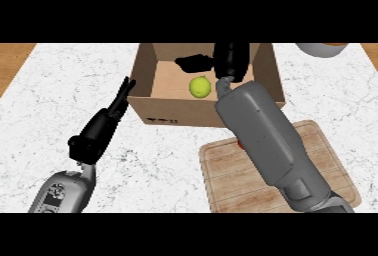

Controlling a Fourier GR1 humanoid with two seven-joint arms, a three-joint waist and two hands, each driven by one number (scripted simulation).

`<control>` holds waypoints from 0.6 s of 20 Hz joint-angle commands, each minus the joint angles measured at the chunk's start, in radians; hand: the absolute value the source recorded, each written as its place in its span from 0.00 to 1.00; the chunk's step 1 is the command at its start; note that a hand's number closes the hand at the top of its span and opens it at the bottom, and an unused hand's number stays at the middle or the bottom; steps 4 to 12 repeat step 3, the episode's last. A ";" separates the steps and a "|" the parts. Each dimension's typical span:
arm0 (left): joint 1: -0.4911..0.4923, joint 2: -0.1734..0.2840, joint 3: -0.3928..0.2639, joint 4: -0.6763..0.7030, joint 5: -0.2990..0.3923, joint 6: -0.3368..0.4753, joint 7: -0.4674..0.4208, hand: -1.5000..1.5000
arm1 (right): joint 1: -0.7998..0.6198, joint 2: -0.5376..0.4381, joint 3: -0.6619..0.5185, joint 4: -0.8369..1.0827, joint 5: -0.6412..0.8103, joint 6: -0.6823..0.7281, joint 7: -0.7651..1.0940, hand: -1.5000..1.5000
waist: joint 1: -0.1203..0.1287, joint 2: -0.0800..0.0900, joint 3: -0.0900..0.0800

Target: Pick the pear from the cutting board and place it in the cardboard box

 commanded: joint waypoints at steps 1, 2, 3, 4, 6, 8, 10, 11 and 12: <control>0.023 0.007 -0.007 -0.017 0.012 -0.024 0.046 0.50 | 0.043 0.000 -0.092 -0.097 -0.126 -0.092 -0.108 0.00 | -0.010 -0.001 -0.002; -0.011 0.007 0.018 0.035 0.014 -0.020 0.019 0.50 | 0.123 0.000 -0.093 -0.140 -0.171 -0.089 -0.192 0.00 | -0.024 0.001 -0.002; 0.033 0.008 -0.001 -0.038 0.019 -0.025 0.073 0.50 | 0.078 -0.035 -0.139 -0.152 -0.185 -0.059 -0.168 0.00 | -0.016 -0.004 -0.003; 0.033 0.008 -0.001 -0.038 0.019 -0.025 0.073 0.50 | 0.078 -0.035 -0.139 -0.152 -0.185 -0.059 -0.168 0.00 | -0.016 -0.004 -0.003; 0.033 0.008 -0.001 -0.038 0.019 -0.025 0.073 0.50 | 0.078 -0.035 -0.139 -0.152 -0.185 -0.059 -0.168 0.00 | -0.016 -0.004 -0.003; 0.033 0.008 -0.001 -0.038 0.019 -0.025 0.073 0.50 | 0.078 -0.035 -0.139 -0.152 -0.185 -0.059 -0.168 0.00 | -0.016 -0.004 -0.003; 0.033 0.008 -0.001 -0.038 0.019 -0.025 0.073 0.50 | 0.078 -0.035 -0.139 -0.152 -0.185 -0.059 -0.168 0.00 | -0.016 -0.004 -0.003; 0.033 0.008 -0.001 -0.038 0.019 -0.025 0.073 0.50 | 0.078 -0.035 -0.139 -0.152 -0.185 -0.059 -0.168 0.00 | -0.016 -0.004 -0.003; 0.033 0.008 -0.001 -0.038 0.019 -0.025 0.073 0.50 | 0.078 -0.035 -0.139 -0.152 -0.185 -0.059 -0.168 0.00 | -0.016 -0.004 -0.003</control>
